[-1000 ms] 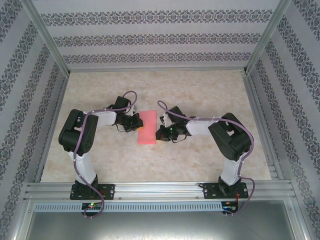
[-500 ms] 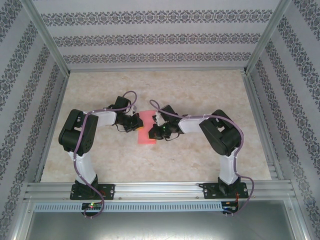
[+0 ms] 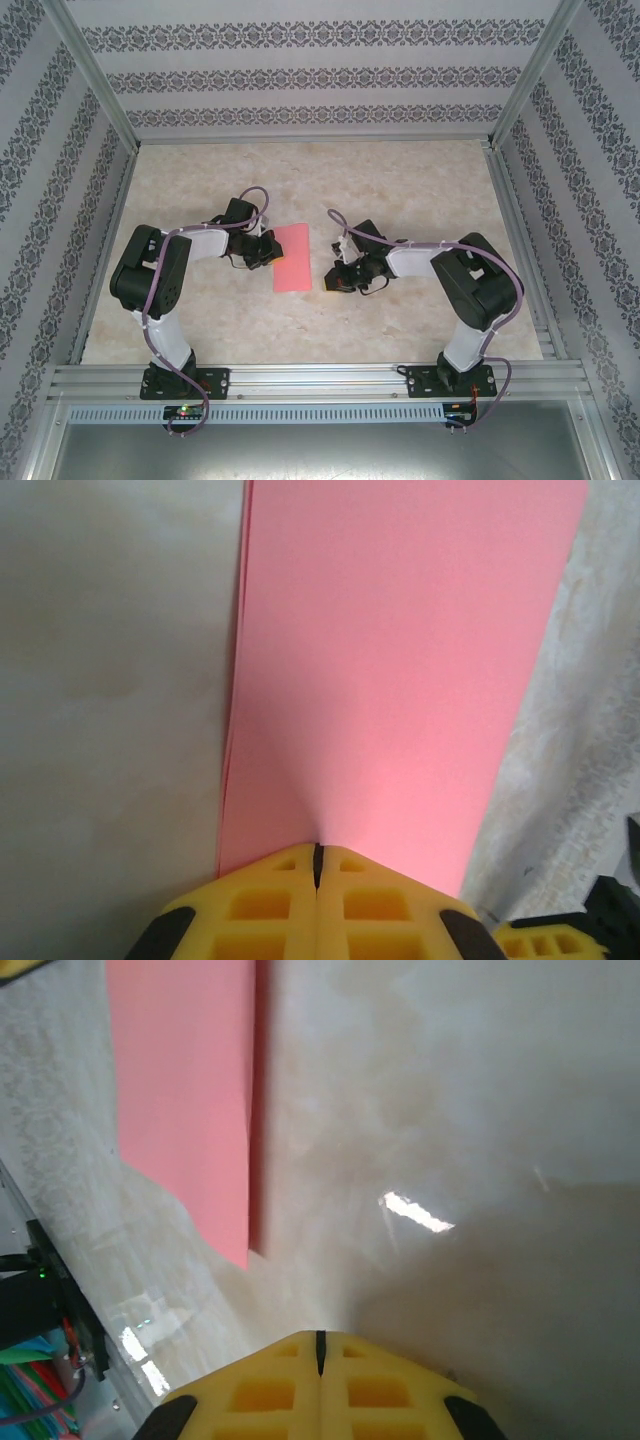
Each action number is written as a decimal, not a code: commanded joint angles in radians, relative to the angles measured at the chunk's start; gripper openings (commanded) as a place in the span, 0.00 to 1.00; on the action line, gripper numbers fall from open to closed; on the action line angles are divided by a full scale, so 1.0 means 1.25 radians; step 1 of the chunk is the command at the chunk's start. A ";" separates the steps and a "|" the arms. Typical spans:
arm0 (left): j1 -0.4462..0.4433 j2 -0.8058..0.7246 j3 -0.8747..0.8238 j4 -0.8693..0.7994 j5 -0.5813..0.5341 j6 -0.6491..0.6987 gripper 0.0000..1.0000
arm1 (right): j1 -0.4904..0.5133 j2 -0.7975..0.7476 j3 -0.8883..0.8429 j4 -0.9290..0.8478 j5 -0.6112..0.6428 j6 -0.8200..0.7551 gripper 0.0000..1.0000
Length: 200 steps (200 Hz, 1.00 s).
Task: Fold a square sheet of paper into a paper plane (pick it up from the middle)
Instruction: Fold the square sheet of paper in half at the center of the table.
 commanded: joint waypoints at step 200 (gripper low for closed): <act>-0.094 0.156 0.241 -0.117 0.011 0.052 0.00 | 0.060 0.190 0.190 0.150 0.135 0.298 0.00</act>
